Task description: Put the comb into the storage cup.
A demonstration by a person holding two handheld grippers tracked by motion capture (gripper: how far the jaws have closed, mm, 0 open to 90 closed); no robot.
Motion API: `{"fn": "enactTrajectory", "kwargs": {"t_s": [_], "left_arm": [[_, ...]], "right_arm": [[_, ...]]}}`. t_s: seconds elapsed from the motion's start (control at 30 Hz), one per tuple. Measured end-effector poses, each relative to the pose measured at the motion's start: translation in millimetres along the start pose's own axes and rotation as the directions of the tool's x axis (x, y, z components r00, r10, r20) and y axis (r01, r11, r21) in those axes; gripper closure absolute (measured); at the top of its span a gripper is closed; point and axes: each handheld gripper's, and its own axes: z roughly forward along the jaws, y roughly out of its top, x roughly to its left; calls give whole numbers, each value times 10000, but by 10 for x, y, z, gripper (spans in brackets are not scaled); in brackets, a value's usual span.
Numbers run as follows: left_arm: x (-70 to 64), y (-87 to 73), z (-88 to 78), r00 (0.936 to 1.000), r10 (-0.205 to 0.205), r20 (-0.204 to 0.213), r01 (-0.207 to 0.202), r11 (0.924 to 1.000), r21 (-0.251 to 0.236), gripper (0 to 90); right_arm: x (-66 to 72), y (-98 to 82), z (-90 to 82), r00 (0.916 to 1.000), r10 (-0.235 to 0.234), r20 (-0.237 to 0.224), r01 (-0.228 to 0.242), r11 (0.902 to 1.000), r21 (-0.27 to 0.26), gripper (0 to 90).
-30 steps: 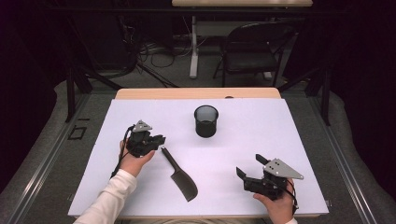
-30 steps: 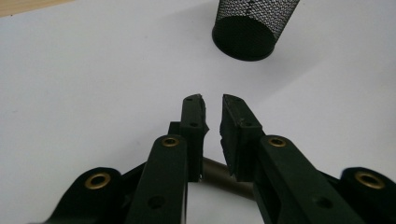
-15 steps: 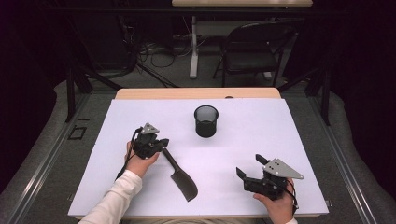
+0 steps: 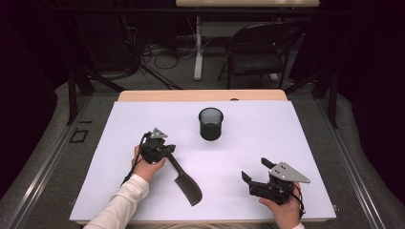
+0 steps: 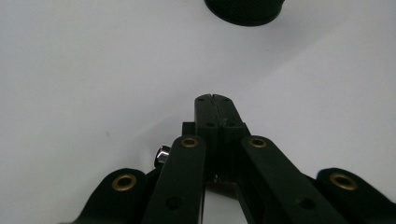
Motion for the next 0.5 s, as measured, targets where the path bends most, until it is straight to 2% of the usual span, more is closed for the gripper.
{"fn": "enactTrajectory", "kwargs": {"t_s": [0.5], "left_arm": [[-4, -42, 122, 9998, 57, -168, -50, 9993, 382, 900]], "right_arm": [[-3, -2, 1, 10000, -16, 7, 16, 10000, 8, 144]]}}
